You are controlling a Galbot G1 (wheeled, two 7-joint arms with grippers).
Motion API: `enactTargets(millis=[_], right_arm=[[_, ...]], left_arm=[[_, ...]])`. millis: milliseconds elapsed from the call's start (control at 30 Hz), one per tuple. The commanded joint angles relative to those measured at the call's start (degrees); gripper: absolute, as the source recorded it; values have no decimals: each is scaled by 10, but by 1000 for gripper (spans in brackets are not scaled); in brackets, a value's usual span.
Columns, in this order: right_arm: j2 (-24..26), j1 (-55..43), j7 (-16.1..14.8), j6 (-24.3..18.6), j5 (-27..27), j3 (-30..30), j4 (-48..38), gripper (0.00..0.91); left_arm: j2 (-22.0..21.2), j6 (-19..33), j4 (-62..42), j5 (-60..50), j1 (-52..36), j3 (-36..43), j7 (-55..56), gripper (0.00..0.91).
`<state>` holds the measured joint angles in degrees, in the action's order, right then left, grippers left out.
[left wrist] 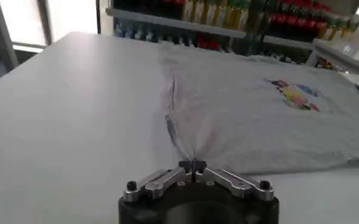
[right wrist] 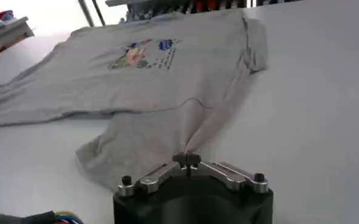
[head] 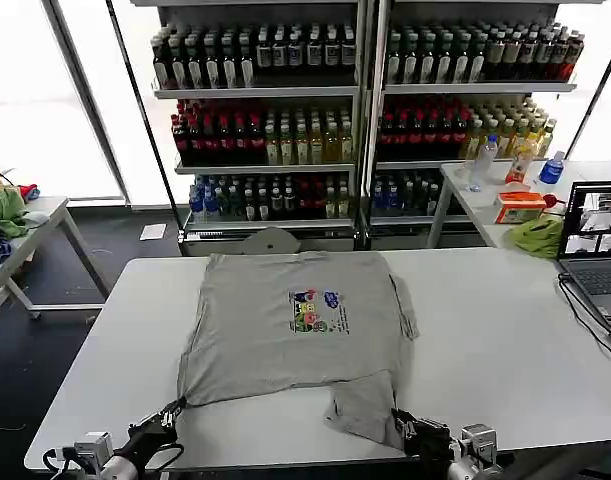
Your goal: Fold and organize the clothes.
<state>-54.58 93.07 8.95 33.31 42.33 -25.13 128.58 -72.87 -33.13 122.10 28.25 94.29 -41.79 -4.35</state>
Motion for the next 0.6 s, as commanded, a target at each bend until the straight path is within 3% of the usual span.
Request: enactTargets(millis=[33, 333, 600], right_arm=[[8, 27, -4, -2, 9, -19, 42, 0], [4, -34, -4, -3, 17, -12, 35, 0], [-4, -118, -2, -5, 18, -5, 1, 0]], left_arm=[[8, 1, 54, 0, 14, -24, -4, 30], [37, 0, 47, 9, -26, -28, -2, 30], [88, -1, 6, 58, -92, -17, 6, 30]])
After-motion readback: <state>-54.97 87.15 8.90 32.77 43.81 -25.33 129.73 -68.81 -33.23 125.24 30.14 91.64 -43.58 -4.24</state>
